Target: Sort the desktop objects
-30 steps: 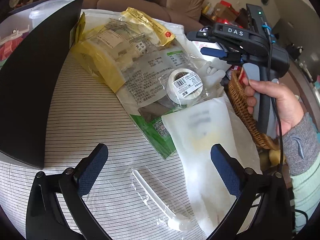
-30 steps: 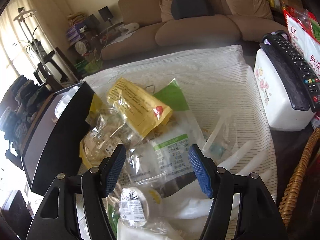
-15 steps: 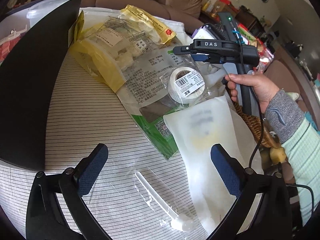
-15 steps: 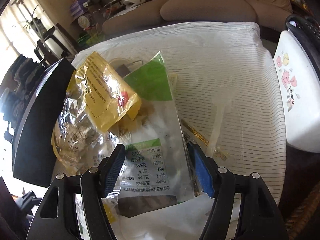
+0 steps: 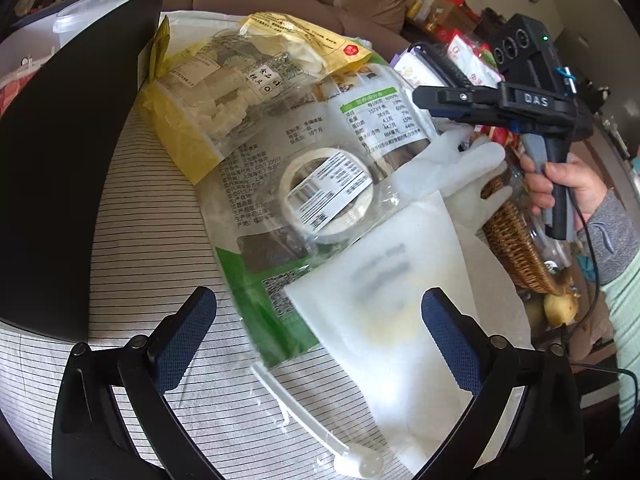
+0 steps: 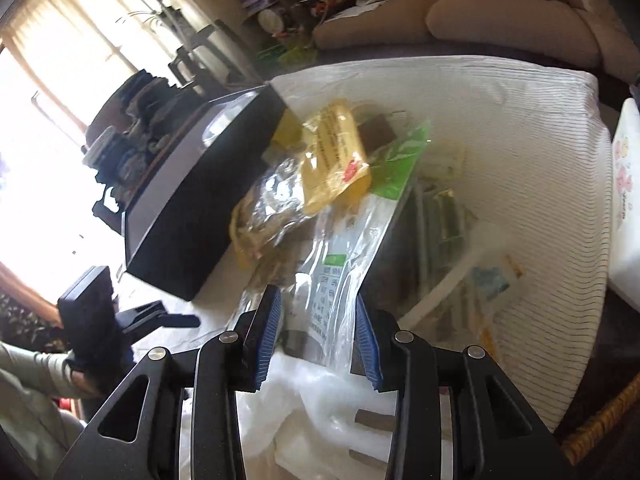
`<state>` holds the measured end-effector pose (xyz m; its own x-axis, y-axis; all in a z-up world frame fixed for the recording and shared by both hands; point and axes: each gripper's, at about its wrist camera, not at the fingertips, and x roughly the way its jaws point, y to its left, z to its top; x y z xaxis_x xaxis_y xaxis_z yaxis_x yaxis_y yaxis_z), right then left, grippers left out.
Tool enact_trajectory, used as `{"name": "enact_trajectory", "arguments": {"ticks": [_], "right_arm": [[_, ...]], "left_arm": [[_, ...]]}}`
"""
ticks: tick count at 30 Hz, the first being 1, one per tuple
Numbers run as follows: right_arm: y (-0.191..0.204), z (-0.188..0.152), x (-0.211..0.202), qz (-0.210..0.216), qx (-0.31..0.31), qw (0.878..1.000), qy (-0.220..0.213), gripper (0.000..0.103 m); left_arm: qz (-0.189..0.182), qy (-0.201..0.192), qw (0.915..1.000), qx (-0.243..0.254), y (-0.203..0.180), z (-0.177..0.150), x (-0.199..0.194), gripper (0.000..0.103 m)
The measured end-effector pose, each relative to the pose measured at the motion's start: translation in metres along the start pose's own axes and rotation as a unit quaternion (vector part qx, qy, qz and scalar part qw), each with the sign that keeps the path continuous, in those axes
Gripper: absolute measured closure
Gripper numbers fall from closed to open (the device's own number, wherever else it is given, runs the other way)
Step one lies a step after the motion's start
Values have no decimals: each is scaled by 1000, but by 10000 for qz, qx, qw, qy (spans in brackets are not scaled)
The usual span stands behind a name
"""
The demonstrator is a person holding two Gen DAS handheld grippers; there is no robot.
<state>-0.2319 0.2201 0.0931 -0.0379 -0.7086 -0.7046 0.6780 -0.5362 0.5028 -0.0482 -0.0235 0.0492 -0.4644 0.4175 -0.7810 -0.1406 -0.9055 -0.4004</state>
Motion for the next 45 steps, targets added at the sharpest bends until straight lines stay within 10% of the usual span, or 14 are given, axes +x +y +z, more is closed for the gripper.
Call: {"name": "enact_trajectory", "arguments": {"ticks": [11,15,19,31,37,45], "right_arm": [[-31,-26,78,-218,659,9958,592,48],[-30,-26,78,-95,791,9967,135,63],[2,-21,52,-413,264,9976,-490,92],[152,-50,13,-1137,-1392,9823,-526,93],[180,-83,9,-1229,-1393,9795,-777,88],[217,-105,21,-1415,-1506,9724,-1087,83]], "left_arm": [[16,19,10000,-22,2,-1,0,0],[-15,17,10000,-9,0,2,-2,0],[-38,-13,10000,-78,3,5,-4,0],[-819,-1146,9897,-242,8,23,-65,0],[-1843,-1019,9761,-528,20,34,-81,0],[-2036,-778,9759,-124,20,54,-94,0]]}}
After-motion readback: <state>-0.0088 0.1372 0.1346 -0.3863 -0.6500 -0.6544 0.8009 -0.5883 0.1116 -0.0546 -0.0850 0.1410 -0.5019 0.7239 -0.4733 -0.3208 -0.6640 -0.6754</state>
